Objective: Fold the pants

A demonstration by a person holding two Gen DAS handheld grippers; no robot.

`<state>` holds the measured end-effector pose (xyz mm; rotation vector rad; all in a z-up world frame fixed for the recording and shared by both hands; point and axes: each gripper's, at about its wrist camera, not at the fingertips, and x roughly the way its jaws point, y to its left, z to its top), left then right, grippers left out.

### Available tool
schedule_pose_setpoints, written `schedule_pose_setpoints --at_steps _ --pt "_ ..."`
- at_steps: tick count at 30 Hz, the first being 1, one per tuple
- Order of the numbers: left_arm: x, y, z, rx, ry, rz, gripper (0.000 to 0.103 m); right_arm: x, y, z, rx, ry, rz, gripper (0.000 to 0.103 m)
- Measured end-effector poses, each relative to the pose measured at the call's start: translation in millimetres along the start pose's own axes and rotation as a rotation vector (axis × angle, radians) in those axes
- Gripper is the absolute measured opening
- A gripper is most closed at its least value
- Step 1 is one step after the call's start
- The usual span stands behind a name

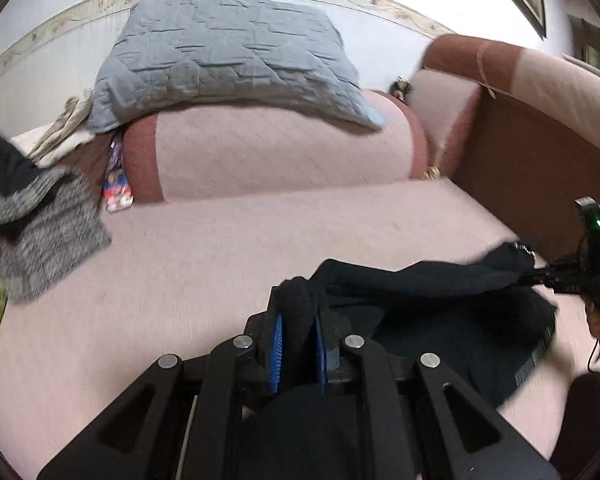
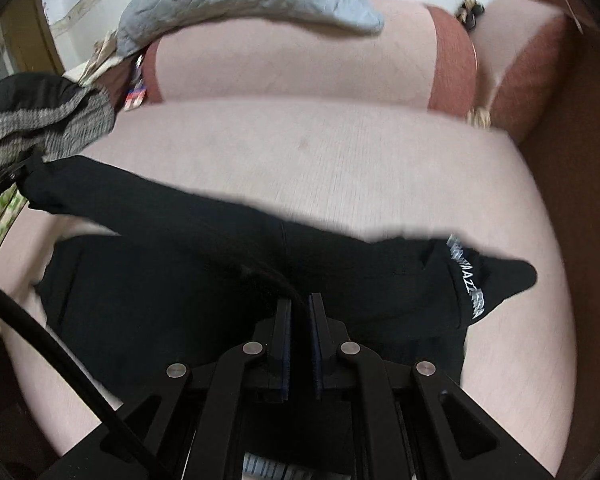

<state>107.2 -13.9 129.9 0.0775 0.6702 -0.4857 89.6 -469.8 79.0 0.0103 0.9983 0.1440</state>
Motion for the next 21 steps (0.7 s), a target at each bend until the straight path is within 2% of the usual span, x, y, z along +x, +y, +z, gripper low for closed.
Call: schedule_pose_setpoints --at_steps 3,6,8,9,10,12,14,15,18,21 --pt "-19.9 -11.9 -54.0 -0.007 0.062 0.012 0.018 0.1 6.3 -40.5 0.008 0.06 -0.002 0.008" --pt "-28.7 -13.3 -101.3 -0.046 0.157 0.037 0.025 1.7 14.8 -69.5 0.008 0.121 0.0 0.009" --pt "-36.0 -8.1 -121.0 -0.073 0.194 0.051 0.028 3.7 19.1 -86.7 -0.024 0.172 -0.016 0.009" --pt "-42.8 -3.9 -128.0 -0.096 0.197 0.065 0.028 1.4 25.7 -94.1 -0.049 0.181 -0.053 0.01" --pt "-49.9 1.3 -132.5 -0.122 0.196 0.082 0.03 -1.3 28.4 -97.4 -0.063 0.183 -0.068 0.013" --pt "-65.9 14.7 -135.9 -0.193 0.178 0.098 0.037 -9.7 34.9 -106.0 -0.075 0.178 -0.094 0.033" --pt "-80.9 30.3 -137.8 -0.285 0.149 0.093 0.052 -18.3 38.7 -109.1 -0.071 0.157 -0.107 0.043" --pt "-87.3 39.6 -136.9 -0.342 0.129 0.083 0.052 -23.2 39.3 -110.3 -0.064 0.144 -0.107 0.043" --pt "-84.6 49.5 -128.0 -0.421 0.132 0.053 0.053 -37.2 38.1 -114.3 -0.033 0.106 -0.091 0.043" --pt "-64.8 41.4 -111.5 -0.403 0.146 0.033 0.053 -41.5 49.6 -110.4 -0.018 0.078 -0.093 0.043"
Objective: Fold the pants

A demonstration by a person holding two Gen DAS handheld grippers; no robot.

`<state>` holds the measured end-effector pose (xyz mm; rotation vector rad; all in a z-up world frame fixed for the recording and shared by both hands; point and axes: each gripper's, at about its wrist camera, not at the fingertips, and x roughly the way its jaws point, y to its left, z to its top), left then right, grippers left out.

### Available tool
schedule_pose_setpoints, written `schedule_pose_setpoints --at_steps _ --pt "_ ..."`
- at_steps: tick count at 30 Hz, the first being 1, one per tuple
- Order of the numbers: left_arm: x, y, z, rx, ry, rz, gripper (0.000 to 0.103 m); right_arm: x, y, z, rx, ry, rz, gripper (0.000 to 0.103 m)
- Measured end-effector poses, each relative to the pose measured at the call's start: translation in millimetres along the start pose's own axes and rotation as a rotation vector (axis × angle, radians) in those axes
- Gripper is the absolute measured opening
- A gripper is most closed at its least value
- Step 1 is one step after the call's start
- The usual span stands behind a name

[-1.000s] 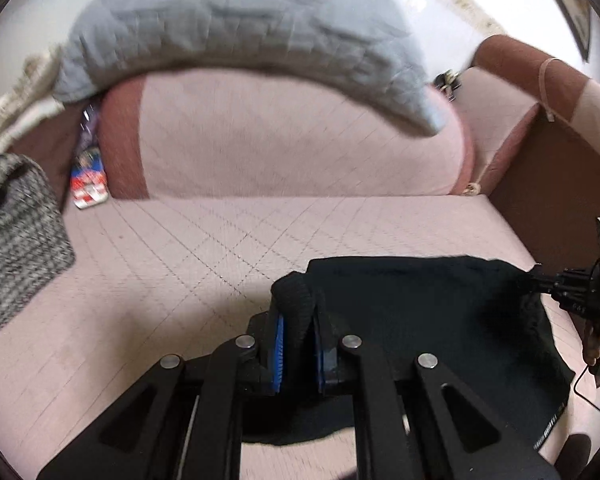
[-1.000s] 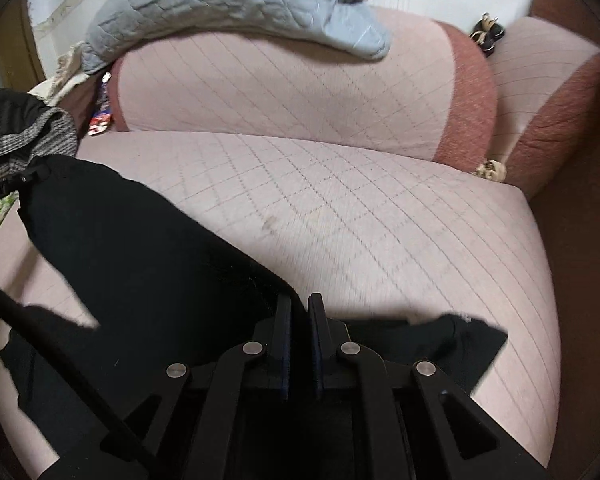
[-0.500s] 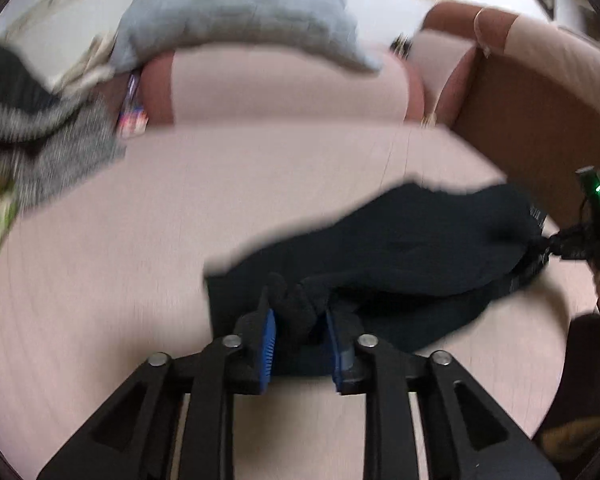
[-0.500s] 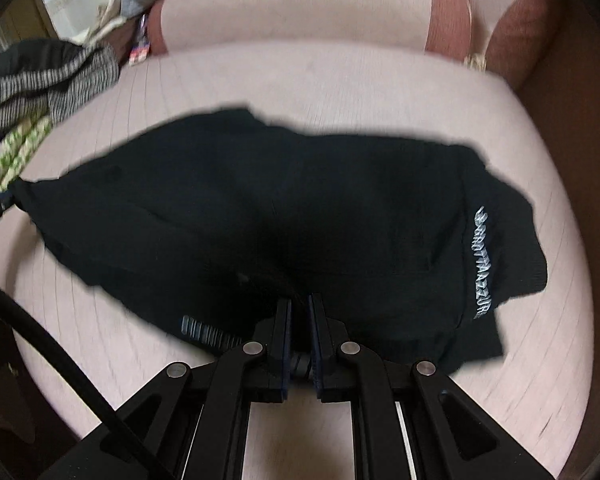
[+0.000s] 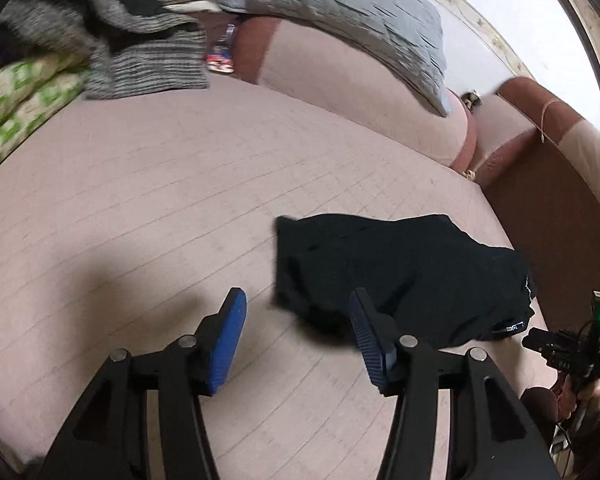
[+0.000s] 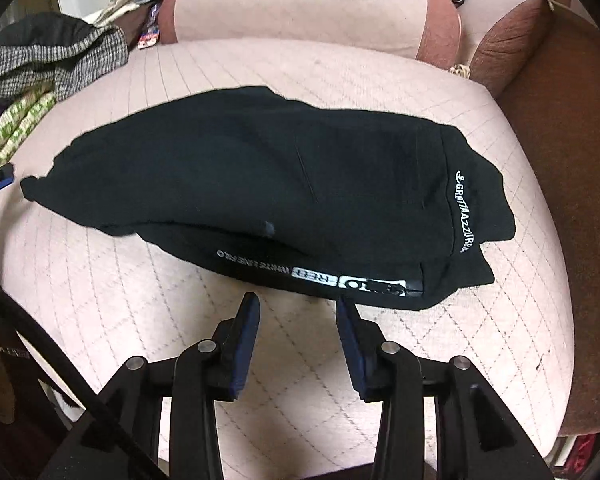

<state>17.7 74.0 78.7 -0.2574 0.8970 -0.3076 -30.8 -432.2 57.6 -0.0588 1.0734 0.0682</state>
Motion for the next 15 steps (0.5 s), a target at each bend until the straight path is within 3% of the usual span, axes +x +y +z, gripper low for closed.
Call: schedule_pose_setpoints --at_steps 3,7,8,9,10,15 --pt "28.5 -23.1 13.7 0.076 0.031 0.017 0.053 0.5 4.5 1.4 0.038 -0.015 0.021 0.043" --pt "74.2 -49.6 19.4 0.191 0.137 0.055 0.05 -0.6 0.9 -3.2 0.072 -0.032 0.03 0.043" --pt "81.6 -55.9 17.2 0.233 0.16 0.077 0.027 -1.8 -1.0 -5.0 0.083 -0.037 0.029 0.043" --pt "85.5 -60.3 15.7 0.269 0.169 0.108 0.009 -2.5 -4.1 -6.2 0.094 -0.041 0.029 0.043" --pt "87.9 -66.2 14.2 0.309 0.179 0.133 0.001 -3.6 -6.7 -7.2 0.105 -0.046 0.03 0.043" --pt "78.8 -73.9 28.4 0.36 0.129 0.191 0.0 -10.5 -20.0 -7.7 0.141 -0.082 0.041 0.043"
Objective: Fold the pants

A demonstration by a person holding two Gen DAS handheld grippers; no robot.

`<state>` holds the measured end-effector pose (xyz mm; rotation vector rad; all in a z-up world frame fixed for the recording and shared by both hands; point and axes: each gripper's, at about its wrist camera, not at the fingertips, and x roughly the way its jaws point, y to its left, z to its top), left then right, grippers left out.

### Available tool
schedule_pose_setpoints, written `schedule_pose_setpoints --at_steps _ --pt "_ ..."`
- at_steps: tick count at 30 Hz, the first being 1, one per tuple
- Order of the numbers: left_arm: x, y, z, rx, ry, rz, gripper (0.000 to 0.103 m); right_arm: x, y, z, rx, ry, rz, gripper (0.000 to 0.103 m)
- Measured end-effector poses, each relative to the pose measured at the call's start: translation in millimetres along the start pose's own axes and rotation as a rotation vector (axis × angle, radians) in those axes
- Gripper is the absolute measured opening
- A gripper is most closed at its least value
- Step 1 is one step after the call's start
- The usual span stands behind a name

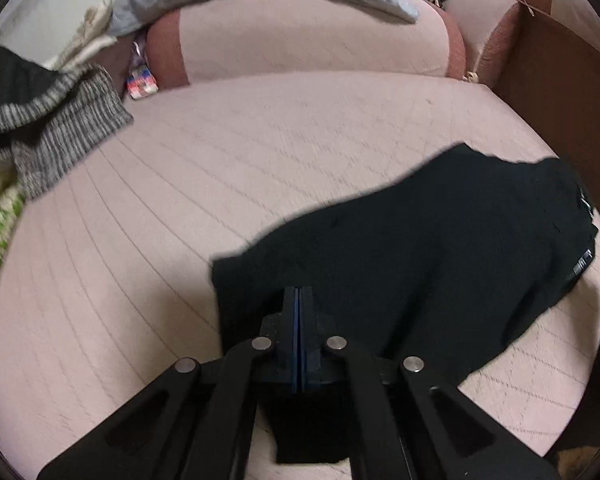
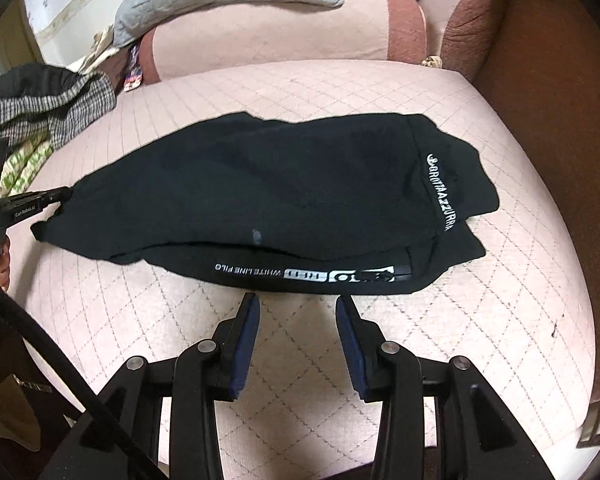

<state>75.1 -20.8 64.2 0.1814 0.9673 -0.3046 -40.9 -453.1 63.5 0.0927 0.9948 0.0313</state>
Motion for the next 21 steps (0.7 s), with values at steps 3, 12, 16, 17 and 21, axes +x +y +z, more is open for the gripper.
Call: schedule_pose_setpoints --at_steps 3,12,16,17,21 --pt "1.2 21.6 14.8 -0.058 -0.011 0.04 0.0 0.0 -2.0 1.7 0.006 -0.011 -0.002 0.043" --pt "9.6 65.2 0.3 -0.222 -0.004 -0.153 0.04 12.5 -1.9 1.7 0.006 0.011 0.016 0.043" --pt "28.1 31.6 -12.1 -0.094 0.056 -0.161 0.041 22.1 0.2 2.9 0.012 0.025 0.018 0.043" --pt "33.7 24.0 -14.0 -0.058 0.07 -0.128 0.04 23.4 1.4 2.7 0.013 0.027 0.017 0.043" --pt "29.5 19.8 -14.7 -0.033 0.042 -0.099 0.018 23.1 6.9 2.5 -0.017 0.02 0.008 0.043"
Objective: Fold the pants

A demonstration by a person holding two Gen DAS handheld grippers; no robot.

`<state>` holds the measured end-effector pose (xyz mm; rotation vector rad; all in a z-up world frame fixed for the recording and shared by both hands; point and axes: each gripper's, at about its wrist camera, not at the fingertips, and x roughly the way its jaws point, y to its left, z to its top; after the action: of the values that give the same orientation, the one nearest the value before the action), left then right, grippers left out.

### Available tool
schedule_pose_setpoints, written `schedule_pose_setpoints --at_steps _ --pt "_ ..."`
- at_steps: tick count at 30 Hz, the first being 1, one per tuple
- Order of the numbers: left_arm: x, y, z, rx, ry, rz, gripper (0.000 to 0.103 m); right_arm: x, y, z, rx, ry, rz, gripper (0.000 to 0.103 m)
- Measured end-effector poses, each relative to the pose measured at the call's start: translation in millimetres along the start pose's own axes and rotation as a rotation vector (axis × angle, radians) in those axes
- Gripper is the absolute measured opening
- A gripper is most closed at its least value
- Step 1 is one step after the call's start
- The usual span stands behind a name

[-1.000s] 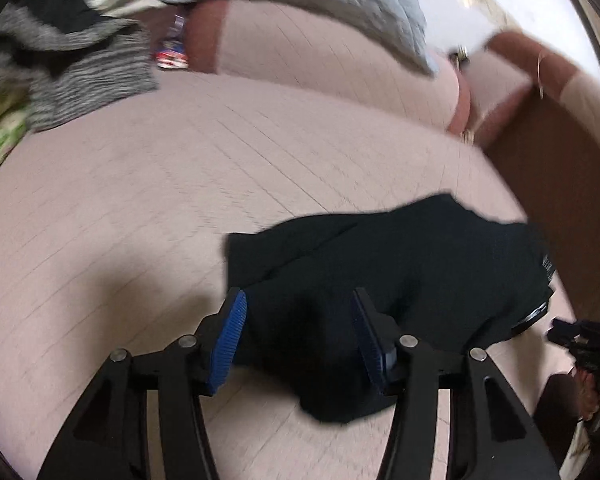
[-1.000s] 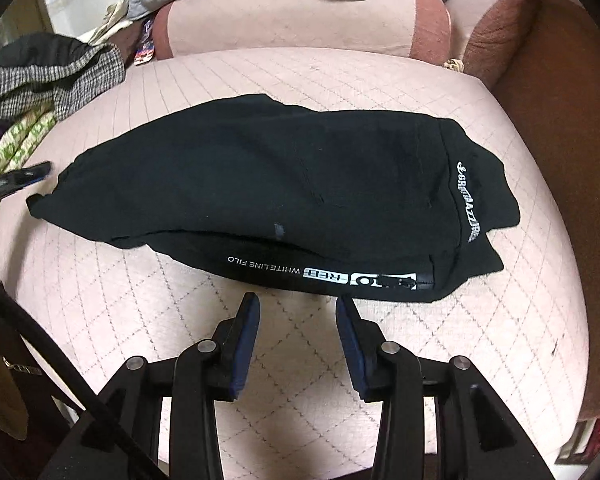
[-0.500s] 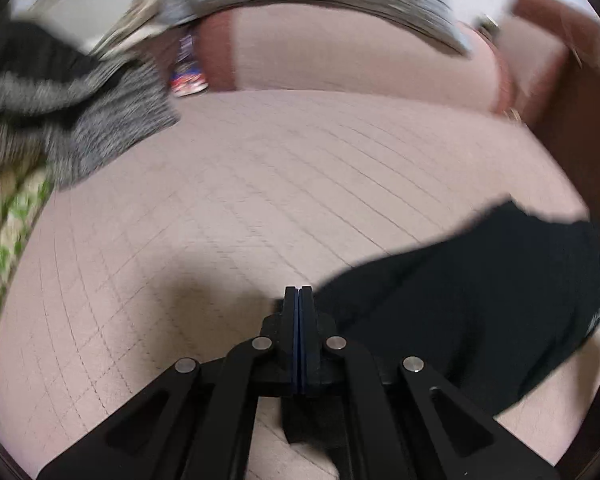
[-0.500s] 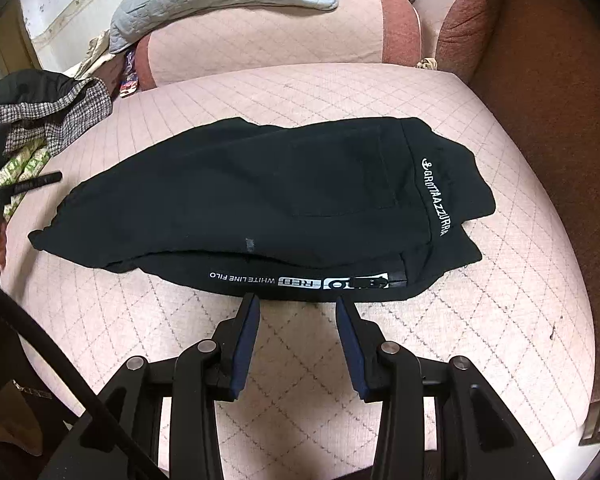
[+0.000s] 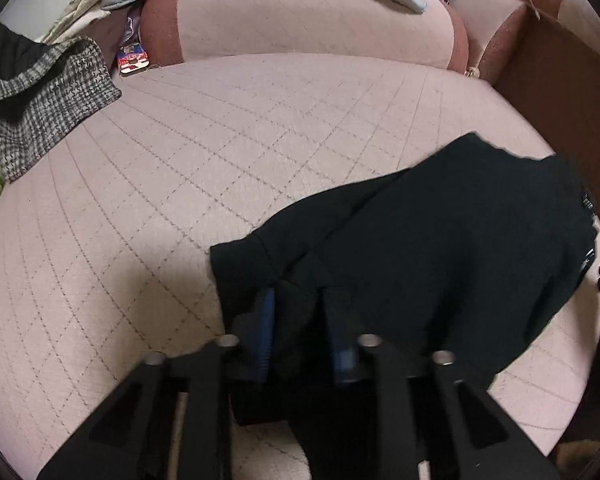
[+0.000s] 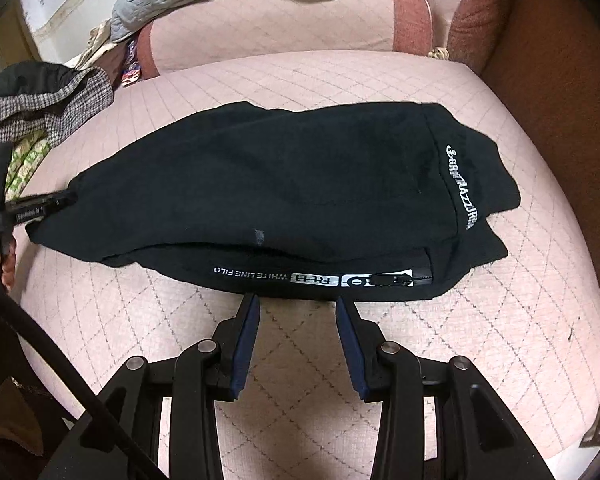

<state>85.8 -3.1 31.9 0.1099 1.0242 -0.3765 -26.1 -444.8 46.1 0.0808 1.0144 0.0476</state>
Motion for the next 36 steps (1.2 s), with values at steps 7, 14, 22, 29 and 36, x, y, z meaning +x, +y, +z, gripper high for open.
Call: schedule_pose_setpoints --at_steps 7,14,22,29,36 --pt "-11.0 13.4 17.1 -0.021 -0.035 0.022 0.016 2.5 -0.1 2.0 -0.009 -0.002 -0.012 0.043" --pt "19.1 20.3 30.4 -0.024 0.036 0.084 0.026 3.1 -8.1 3.5 0.025 0.005 -0.024 0.043" --pt "-26.5 28.1 1.8 -0.042 0.009 0.094 0.046 -31.4 -68.4 10.1 0.24 -0.089 -0.068 0.051" --pt "-49.2 11.5 -3.8 -0.118 -0.058 -0.077 0.054 -31.6 -148.6 6.3 0.626 -0.13 -0.069 0.058" --pt "-0.4 -34.9 -2.5 -0.078 0.026 -0.134 0.054 -5.0 -164.5 35.2 0.648 -0.132 -0.074 0.049"
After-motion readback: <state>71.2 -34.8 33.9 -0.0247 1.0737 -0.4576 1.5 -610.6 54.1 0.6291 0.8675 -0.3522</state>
